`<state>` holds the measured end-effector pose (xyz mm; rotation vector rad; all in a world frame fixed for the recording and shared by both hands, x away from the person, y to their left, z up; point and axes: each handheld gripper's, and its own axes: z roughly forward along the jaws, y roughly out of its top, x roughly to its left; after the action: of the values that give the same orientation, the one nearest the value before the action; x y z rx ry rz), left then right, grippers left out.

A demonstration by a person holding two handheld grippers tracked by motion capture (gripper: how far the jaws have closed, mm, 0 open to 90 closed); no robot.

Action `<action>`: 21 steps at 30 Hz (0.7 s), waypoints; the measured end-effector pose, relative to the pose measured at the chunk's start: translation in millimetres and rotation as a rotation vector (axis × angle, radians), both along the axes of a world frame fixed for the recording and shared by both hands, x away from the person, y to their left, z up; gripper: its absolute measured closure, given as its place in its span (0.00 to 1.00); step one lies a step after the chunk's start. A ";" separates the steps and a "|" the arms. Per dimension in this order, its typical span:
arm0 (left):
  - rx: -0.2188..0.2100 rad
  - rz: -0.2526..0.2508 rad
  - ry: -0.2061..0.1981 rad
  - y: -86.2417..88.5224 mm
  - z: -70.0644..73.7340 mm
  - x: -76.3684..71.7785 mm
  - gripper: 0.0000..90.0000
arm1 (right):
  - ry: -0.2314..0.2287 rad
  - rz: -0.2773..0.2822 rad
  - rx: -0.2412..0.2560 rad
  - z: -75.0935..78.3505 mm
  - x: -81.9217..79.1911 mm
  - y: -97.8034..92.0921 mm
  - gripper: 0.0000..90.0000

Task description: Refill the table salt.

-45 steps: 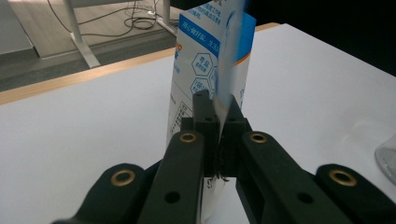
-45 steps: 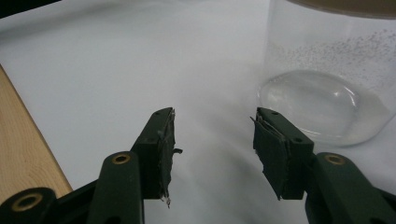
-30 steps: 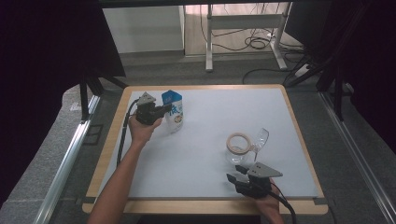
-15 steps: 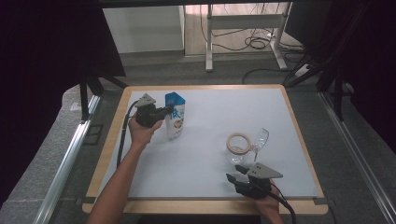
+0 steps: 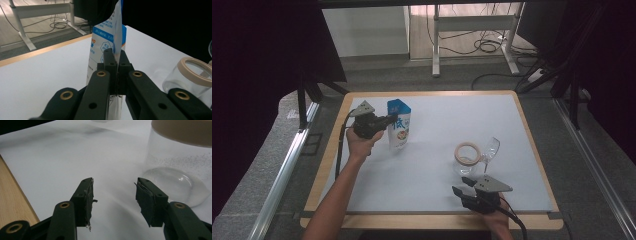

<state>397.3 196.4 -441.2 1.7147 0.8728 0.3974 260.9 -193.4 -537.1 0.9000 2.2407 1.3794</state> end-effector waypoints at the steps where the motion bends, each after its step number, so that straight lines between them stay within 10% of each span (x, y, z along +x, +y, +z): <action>1: -0.003 -0.008 0.004 -0.2 -0.2 -1.2 1.00 | -0.002 0.001 -0.001 0.0 -0.1 0.4 0.54; 21: -0.020 -0.068 0.000 -10.5 6.9 -21.7 1.00 | -0.039 0.047 -0.035 6.2 -2.4 33.5 0.52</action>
<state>375.6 185.8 -434.3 1.7212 0.8143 0.3422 258.5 -159.9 -530.9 0.8067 2.2630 1.3611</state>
